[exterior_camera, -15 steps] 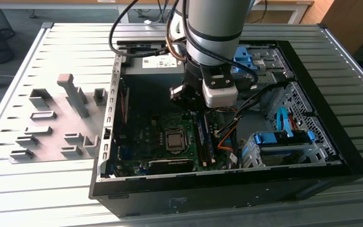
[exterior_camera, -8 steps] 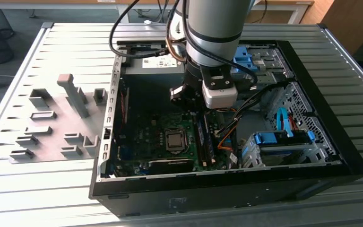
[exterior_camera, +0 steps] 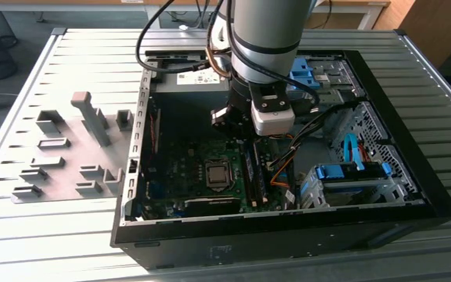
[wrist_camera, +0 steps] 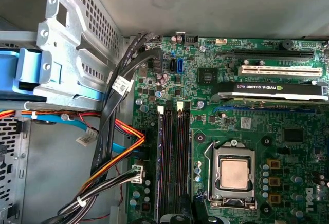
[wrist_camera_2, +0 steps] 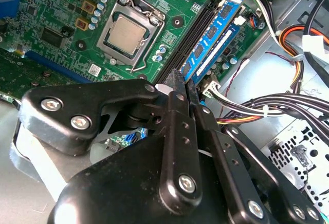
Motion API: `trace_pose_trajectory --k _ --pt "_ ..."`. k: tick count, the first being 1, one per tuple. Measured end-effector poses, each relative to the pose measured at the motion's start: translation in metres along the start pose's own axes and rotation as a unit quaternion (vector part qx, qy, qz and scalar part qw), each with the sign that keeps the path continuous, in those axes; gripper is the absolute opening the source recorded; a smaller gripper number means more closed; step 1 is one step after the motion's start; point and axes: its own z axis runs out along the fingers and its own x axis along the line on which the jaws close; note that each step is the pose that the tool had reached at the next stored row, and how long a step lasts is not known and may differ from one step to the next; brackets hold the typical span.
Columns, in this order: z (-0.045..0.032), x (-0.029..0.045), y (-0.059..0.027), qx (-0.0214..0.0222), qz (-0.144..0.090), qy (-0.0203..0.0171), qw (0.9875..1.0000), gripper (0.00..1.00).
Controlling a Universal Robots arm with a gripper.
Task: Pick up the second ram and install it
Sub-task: 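Insert the second ram into the second slot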
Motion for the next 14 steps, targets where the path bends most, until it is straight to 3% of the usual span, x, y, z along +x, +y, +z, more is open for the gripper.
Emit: trace_pose_trajectory --k 6,14 --pt "0.0013 0.0 0.0025 0.0 0.004 -0.0001 1.0 0.14" --pt "0.0116 0.0003 0.0071 0.0003 0.019 -0.0003 0.9998 0.14"
